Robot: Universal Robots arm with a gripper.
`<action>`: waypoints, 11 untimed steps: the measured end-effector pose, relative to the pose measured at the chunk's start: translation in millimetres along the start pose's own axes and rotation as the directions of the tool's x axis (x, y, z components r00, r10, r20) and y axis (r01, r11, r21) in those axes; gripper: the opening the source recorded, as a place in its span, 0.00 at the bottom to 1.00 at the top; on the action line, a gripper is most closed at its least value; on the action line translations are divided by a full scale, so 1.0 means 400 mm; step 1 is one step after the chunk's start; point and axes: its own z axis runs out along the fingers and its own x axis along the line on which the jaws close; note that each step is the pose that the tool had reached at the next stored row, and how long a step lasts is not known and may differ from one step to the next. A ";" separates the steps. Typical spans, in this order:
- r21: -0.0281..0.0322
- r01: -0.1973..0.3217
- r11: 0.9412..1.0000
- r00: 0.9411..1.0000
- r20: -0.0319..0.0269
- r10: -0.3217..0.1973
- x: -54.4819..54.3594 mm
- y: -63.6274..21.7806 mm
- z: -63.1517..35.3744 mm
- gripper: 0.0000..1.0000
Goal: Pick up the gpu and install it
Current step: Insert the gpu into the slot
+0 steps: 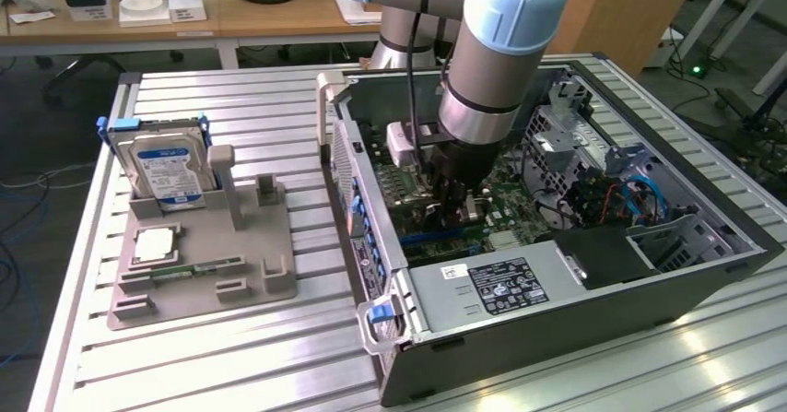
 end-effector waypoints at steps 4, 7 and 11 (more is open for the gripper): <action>0.000 0.000 1.000 1.000 0.000 0.000 0.000 0.000 0.000 0.28; 0.000 0.000 1.000 1.000 -0.001 0.000 0.002 0.000 0.000 0.28; 0.000 0.000 1.000 1.000 -0.001 0.000 0.003 0.000 0.000 0.28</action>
